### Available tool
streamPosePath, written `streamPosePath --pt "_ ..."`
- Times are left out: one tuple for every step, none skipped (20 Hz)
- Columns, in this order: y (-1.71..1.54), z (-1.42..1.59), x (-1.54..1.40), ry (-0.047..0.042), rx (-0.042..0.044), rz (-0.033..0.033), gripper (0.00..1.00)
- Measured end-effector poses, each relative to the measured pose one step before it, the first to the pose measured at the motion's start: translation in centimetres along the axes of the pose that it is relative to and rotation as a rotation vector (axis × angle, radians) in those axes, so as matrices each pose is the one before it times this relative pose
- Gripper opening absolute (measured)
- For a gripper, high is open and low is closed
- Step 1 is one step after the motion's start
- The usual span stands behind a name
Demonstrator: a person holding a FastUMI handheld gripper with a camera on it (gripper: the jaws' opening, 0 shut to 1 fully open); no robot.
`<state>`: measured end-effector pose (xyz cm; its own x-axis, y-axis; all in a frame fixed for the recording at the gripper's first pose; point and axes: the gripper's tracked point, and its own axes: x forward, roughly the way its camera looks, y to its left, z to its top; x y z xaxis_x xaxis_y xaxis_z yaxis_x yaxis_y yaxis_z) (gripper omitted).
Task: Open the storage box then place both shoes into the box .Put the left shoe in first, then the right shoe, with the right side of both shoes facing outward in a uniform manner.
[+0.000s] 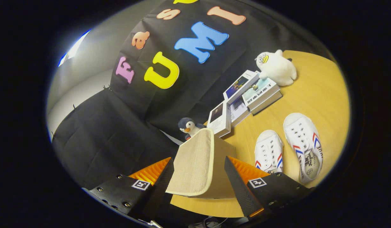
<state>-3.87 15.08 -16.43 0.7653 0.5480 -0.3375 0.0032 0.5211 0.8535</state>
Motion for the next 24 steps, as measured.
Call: streamPosePath --pt "-0.053 -0.623 0.208 0.02264 0.03320 0.00693 0.97" --pt "-0.089 -0.716 0.441 0.02117 0.03284 0.00528 0.97" --pt "-0.142 -0.597 0.496 0.02154 0.03274 0.00471 0.97" --pt "-0.262 -0.747 0.450 0.02088 0.02904 0.00374 0.97" --pt "-0.304 -0.531 0.391 0.01954 0.02406 -0.00059 0.97" --pt "-0.192 -0.498 0.214 0.01579 0.01972 0.00153 0.97" --pt "-0.149 -0.366 0.316 0.01468 0.02097 0.00251 0.97" --pt "-0.067 -0.433 0.300 0.01304 0.02139 0.00456 0.97" --pt "-0.069 -0.200 0.217 0.01136 0.02310 0.00620 0.97" --pt "0.027 -0.291 0.057 0.00976 0.02060 0.00642 0.96" --pt "-0.115 -0.177 0.407 0.00867 0.01458 0.00297 0.95" --pt "-0.103 -0.287 0.210 0.01019 0.00760 0.00200 0.95" --pt "-0.081 -0.197 0.260 0.01224 0.00333 -0.00070 0.95" --pt "-0.013 -0.383 0.136 0.01440 0.00278 -0.00073 0.95" --pt "0.003 -0.261 0.293 0.01384 0.00305 0.00090 0.95" --pt "-0.203 -0.052 0.225 0.00046 0.00449 -0.01010 0.95" --pt "-0.293 -0.037 0.290 0.00456 0.00468 -0.00849 0.81" --pt "0.148 -0.419 0.065 0.01606 0.00680 0.00133 0.68" --pt "0.015 -0.207 0.111 0.01653 0.00052 -0.00147 0.67" --pt "-0.272 -0.164 0.184 0.00837 -0.00528 -0.01124 0.67" --pt "0.132 0.515 -0.270 -0.01587 0.00159 0.00655 0.47" --pt "0.339 0.332 0.145 -0.01203 -0.00229 0.00437 0.28" --pt "0.118 0.158 -0.112 0.00152 -0.00910 -0.00532 0.10" --pt "0.075 -0.282 -0.140 0.01483 -0.01908 -0.00263 0.07"
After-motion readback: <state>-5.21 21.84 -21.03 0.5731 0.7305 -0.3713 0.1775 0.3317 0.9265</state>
